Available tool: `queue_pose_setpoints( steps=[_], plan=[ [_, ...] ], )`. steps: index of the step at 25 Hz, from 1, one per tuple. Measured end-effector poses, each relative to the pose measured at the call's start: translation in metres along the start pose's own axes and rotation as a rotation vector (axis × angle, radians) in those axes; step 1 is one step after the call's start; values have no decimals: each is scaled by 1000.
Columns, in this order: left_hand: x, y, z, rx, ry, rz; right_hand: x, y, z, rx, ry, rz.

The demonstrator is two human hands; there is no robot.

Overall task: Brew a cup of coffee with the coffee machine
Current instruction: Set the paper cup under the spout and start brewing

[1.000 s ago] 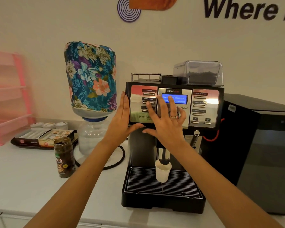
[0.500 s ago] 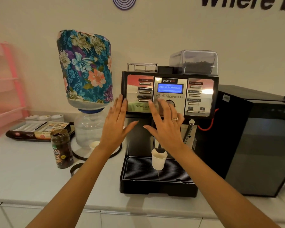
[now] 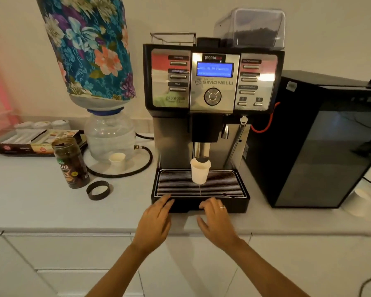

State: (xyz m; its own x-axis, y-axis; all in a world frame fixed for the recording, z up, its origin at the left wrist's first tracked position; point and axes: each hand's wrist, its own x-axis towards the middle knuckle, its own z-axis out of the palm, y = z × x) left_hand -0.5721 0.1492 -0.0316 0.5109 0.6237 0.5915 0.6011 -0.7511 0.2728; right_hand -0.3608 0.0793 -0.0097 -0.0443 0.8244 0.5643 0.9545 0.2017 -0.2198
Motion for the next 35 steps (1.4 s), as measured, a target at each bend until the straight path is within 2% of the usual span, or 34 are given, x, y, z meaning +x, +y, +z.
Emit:
queue_pose_setpoints(
  steps=[5, 9, 13, 18, 22, 31, 35],
  plan=[
    [-18, 8, 23, 77, -64, 16, -45, 22, 31, -194, -385, 137],
    [-30, 12, 38, 67, -206, 65, -51, 34, 35, -309, -490, 240],
    [-38, 0, 57, 143, -332, -25, -54, 45, 38, -357, -574, 256],
    [-36, -9, 63, 258, -438, -83, -54, 46, 41, -354, -607, 258],
    [-37, -11, 67, 279, -463, -77, -53, 51, 42, -321, -583, 242],
    [-42, -7, 70, 295, -454, -81, -53, 59, 50, -322, -635, 274],
    [-44, -9, 73, 271, -384, -98, -53, 59, 49, -289, -619, 272]
  ],
)
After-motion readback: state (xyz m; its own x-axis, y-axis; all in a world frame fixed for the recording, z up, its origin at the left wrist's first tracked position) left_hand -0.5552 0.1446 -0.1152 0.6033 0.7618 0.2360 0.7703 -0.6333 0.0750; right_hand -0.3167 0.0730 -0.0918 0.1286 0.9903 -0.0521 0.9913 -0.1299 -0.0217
